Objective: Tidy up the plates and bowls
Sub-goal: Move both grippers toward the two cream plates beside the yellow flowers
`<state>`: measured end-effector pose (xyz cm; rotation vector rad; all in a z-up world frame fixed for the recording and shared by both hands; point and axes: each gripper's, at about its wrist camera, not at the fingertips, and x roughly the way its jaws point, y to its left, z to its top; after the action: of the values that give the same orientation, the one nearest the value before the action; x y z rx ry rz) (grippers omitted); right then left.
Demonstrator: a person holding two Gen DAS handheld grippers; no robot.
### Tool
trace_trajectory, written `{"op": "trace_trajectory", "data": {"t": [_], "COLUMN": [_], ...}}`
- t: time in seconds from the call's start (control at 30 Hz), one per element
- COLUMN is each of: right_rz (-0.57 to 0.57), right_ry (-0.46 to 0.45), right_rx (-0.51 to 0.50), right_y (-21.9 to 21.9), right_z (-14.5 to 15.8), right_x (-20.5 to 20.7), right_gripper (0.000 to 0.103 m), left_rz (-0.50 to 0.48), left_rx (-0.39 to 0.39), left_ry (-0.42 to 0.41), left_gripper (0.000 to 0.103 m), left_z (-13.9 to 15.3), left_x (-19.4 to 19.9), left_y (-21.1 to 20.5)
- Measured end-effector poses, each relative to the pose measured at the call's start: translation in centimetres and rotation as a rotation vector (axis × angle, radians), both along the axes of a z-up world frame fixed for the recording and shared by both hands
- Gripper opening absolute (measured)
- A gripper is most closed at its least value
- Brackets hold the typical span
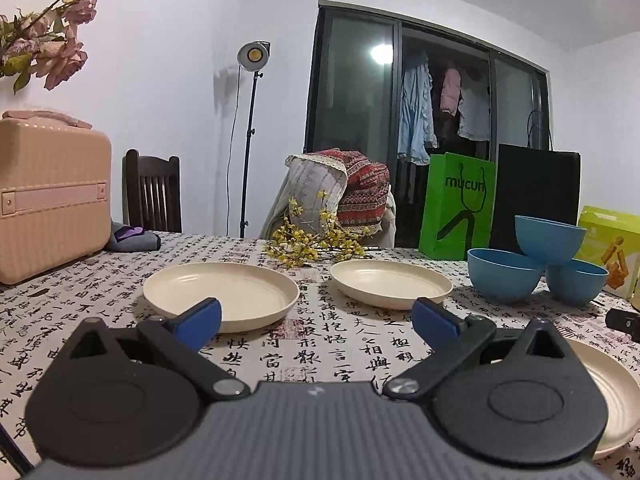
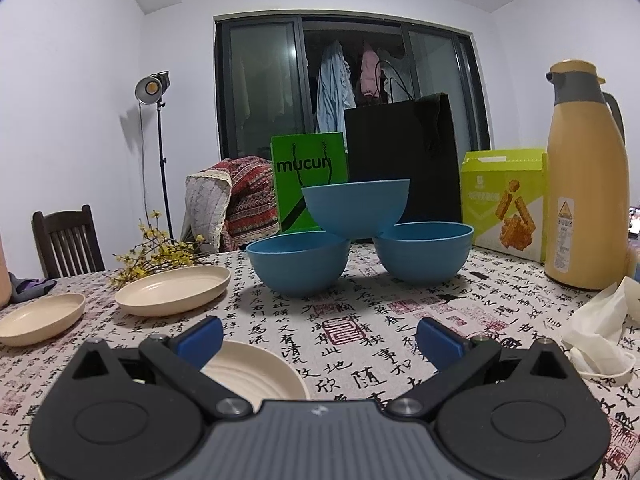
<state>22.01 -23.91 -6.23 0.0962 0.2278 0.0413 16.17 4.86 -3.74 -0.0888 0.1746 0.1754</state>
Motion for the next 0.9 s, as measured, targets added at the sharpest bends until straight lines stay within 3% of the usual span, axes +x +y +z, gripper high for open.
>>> {"op": "trace_trajectory", "data": {"t": [0.33, 0.9], "right_rz": [-0.041, 0.041], "right_ry": [0.014, -0.045], "right_rx": [-0.068, -0.059], "right_y": [1.1, 4.9], "right_z": [0.3, 3.5], "right_x": [0.1, -0.1], "right_gripper": [0.103, 0.103], "left_rz": [-0.007, -0.001], "left_rx": [-0.029, -0.080], "left_ry": [0.050, 0.071], "left_gripper": [0.103, 0.103], "left_z": [0.1, 1.6], "left_x": [0.5, 0.2], "left_y": [0.5, 3.5]}}
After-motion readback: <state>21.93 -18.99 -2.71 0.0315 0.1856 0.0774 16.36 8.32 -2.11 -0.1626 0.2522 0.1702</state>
